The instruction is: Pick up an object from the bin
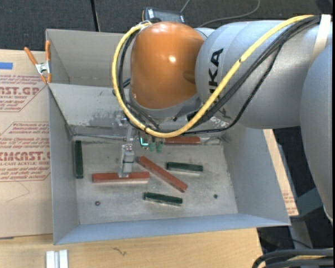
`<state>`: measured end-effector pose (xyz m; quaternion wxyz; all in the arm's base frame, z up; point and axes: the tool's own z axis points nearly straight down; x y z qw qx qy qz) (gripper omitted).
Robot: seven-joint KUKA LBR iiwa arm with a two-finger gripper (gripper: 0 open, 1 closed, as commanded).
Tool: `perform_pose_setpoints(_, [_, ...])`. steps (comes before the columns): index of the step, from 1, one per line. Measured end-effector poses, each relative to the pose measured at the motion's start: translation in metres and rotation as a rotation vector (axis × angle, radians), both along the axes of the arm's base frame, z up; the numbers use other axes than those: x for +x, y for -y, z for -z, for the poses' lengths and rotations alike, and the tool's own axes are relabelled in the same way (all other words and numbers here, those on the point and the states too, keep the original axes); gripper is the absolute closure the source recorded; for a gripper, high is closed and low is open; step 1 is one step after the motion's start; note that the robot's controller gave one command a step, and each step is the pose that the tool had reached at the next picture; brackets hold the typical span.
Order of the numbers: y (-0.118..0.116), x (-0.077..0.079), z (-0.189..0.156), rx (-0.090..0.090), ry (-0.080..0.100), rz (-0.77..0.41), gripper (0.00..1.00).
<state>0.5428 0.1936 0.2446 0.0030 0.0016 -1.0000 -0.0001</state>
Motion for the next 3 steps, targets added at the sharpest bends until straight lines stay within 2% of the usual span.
perform_pose_setpoints(1, [-0.017,-0.011,0.178,-0.001,-0.001,-0.152,0.0])
perform_pose_setpoints(2, [-0.018,-0.008,0.173,0.002,0.006,-0.151,1.0])
perform_pose_setpoints(3, [-0.052,-0.023,0.031,0.005,0.015,-0.092,1.0])
